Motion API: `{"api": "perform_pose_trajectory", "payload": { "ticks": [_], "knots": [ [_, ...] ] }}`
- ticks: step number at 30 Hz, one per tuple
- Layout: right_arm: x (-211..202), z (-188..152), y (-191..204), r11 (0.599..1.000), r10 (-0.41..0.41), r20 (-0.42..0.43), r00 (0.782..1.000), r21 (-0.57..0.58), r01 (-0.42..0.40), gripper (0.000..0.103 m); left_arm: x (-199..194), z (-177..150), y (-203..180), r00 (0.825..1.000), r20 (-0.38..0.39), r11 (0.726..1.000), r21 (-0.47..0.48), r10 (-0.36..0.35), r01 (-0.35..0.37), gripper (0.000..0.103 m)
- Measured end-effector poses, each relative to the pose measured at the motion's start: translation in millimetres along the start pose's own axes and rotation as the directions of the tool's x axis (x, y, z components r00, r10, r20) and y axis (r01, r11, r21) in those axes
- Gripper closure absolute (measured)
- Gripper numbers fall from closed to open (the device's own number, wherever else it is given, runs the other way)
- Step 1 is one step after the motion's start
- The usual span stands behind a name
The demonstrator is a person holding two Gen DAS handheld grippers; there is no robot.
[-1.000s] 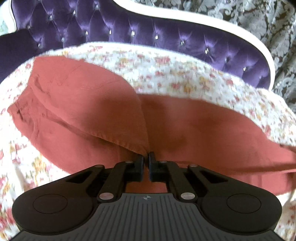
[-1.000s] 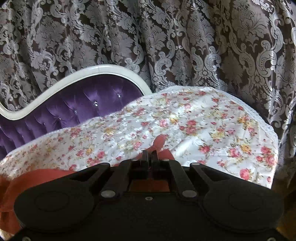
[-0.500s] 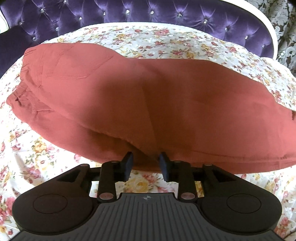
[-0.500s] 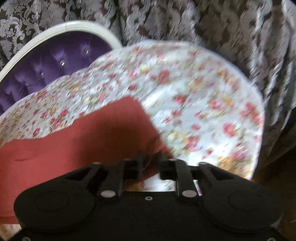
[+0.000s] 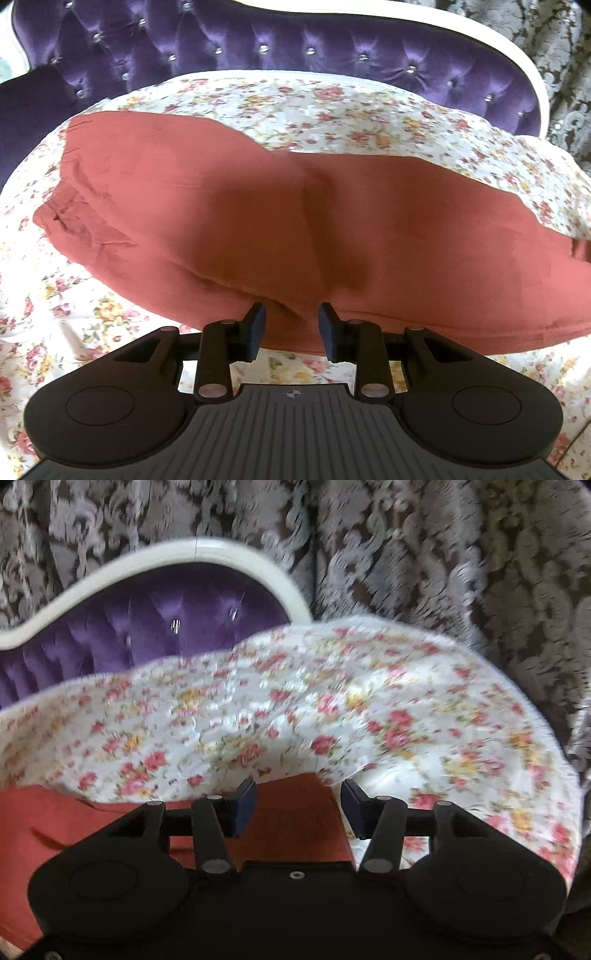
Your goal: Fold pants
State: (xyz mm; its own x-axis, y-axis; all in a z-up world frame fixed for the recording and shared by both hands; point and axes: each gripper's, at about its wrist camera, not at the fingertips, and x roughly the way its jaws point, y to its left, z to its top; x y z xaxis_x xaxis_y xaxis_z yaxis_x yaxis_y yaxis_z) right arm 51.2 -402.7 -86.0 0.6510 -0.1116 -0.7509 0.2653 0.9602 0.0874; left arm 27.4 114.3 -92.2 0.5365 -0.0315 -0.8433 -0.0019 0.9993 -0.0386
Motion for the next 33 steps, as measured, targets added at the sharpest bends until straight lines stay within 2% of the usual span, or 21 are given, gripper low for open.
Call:
{"api": "perform_pose_trajectory", "payload": {
  "ticks": [1, 2, 3, 4, 6, 8, 11, 14, 21, 24, 28, 33],
  "knots": [
    [7.8, -0.5, 0.4, 1.000, 0.005, -0.032, 0.999, -0.007, -0.005, 0.046, 0.3, 1.4, 3.6, 1.000, -0.002, 1.000, -0.009, 0.004, -0.004, 0.073],
    [11.8, -1.5, 1.1, 1.000, 0.007, -0.042, 0.999, -0.011, -0.008, 0.056, 0.8, 3.2, 8.2, 1.000, -0.005, 1.000, -0.020, 0.007, -0.007, 0.073],
    [8.5, -4.7, 2.4, 1.000, 0.004, -0.035, 0.999, -0.016, -0.005, 0.089, 1.0, 5.1, 13.7, 1.000, -0.007, 0.999, -0.036, 0.012, -0.012, 0.073],
    [6.3, -6.2, 3.2, 1.000, 0.022, -0.029, 0.999, -0.021, -0.023, 0.089, 0.6, 7.3, 19.8, 1.000, -0.005, 0.999, -0.051, 0.019, -0.019, 0.073],
    [-2.6, -8.7, 3.8, 1.000, -0.005, 0.001, 1.000, -0.027, 0.005, 0.091, -1.4, 11.6, 32.7, 0.999, 0.002, 0.997, -0.074, 0.034, -0.034, 0.072],
    [0.3, -9.5, -1.4, 0.998, -0.063, -0.017, 0.998, 0.003, 0.063, 0.091, -1.2, 17.9, 49.2, 0.998, 0.007, 0.993, -0.106, 0.057, -0.056, 0.070],
    [7.5, -9.2, -6.8, 0.996, -0.065, -0.046, 0.997, 0.053, 0.068, 0.091, 3.7, 29.6, 77.1, 0.997, 0.001, 0.983, -0.163, 0.082, -0.081, 0.062],
    [7.1, -7.4, 0.2, 0.995, -0.094, -0.043, 0.995, 0.025, 0.095, 0.089, 10.8, 45.0, 110.0, 0.996, -0.009, 0.969, -0.231, 0.090, -0.090, 0.058],
    [11.3, -8.9, -0.9, 0.993, -0.102, -0.057, 0.993, 0.052, 0.105, 0.089, 36.2, 67.3, 172.6, 0.996, -0.052, 0.910, -0.405, 0.075, -0.090, 0.054],
    [11.7, -9.3, 4.3, 0.992, -0.120, -0.057, 0.991, 0.027, 0.122, 0.087, 47.3, 66.2, 181.6, 0.995, -0.070, 0.890, -0.446, 0.067, -0.091, 0.054],
    [13.2, -9.2, 7.5, 0.991, -0.133, -0.059, 0.989, 0.011, 0.133, 0.085, 57.9, 67.1, 186.7, 0.998, -0.052, 0.863, -0.504, 0.018, -0.042, 0.051],
    [8.0, -5.1, 6.7, 0.989, -0.146, -0.043, 0.988, 0.032, 0.148, 0.081, 65.2, 73.0, 183.5, 0.999, -0.042, 0.853, -0.520, 0.022, -0.040, 0.051]
  ]
}}
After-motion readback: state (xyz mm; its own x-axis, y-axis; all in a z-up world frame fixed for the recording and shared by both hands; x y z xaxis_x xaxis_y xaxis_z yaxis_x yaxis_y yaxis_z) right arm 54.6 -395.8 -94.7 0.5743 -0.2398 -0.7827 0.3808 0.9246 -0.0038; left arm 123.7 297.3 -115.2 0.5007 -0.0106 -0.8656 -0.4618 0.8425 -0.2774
